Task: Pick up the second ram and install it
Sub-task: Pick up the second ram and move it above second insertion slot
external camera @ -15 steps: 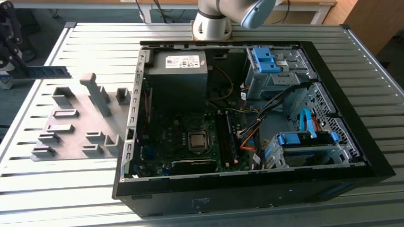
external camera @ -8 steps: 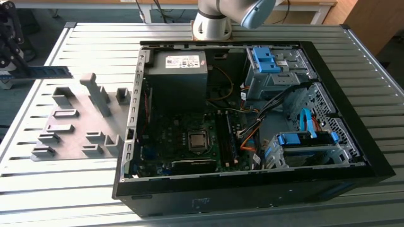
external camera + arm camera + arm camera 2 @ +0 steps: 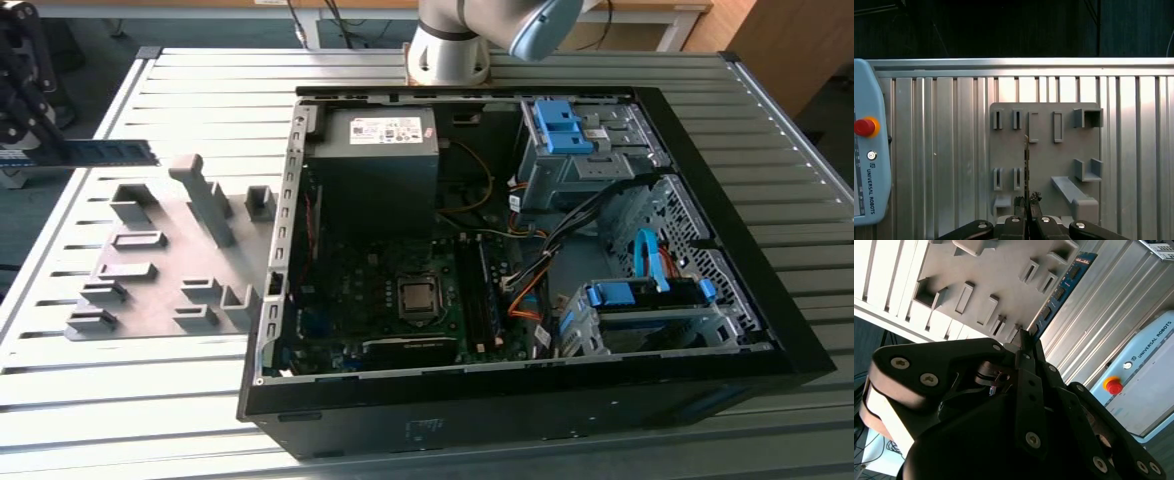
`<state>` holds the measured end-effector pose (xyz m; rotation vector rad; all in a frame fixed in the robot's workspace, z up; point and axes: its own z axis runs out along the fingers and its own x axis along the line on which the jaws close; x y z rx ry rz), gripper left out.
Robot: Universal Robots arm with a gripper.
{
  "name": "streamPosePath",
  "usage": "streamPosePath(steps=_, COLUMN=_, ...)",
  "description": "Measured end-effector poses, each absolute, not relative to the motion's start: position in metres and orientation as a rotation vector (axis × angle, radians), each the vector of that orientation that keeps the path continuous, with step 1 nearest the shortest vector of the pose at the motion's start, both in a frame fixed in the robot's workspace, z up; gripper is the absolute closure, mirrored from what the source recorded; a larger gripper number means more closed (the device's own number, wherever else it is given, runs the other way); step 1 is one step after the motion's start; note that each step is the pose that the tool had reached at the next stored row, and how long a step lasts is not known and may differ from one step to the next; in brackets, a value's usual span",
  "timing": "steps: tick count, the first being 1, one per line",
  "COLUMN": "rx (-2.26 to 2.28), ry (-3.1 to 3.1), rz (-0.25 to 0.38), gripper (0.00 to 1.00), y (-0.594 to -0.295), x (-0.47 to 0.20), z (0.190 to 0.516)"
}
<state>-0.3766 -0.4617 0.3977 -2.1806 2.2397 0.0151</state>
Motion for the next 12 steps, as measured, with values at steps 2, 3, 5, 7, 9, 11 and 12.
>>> streamPosePath(steps=2, rx=-2.181, ry=2.240, rz=0.015, gripper=0.86, y=-0.4617, x=-0.3756, z=0.3977)
streamPosePath(steps=3, rx=-2.181, ry=2.240, rz=0.015, gripper=0.86, y=-0.4617, x=-0.3750, z=0.3977)
streamPosePath(steps=5, rx=-2.181, ry=2.240, rz=0.015, gripper=0.86, y=-0.4618, x=-0.3738, z=0.3977)
streamPosePath(steps=7, rx=-2.181, ry=2.240, rz=0.015, gripper=0.86, y=-0.4617, x=-0.3726, z=0.3978)
streamPosePath(steps=9, rx=-2.181, ry=2.240, rz=0.015, gripper=0.86, y=-0.4618, x=-0.3715, z=0.3977)
streamPosePath(steps=11, rx=-2.181, ry=2.240, rz=0.015, gripper=0.86, y=-0.4617, x=-0.3704, z=0.3978)
streamPosePath(steps=12, rx=-2.181, ry=2.240, rz=0.015, gripper=0.86, y=-0.4617, x=-0.3699, z=0.3977)
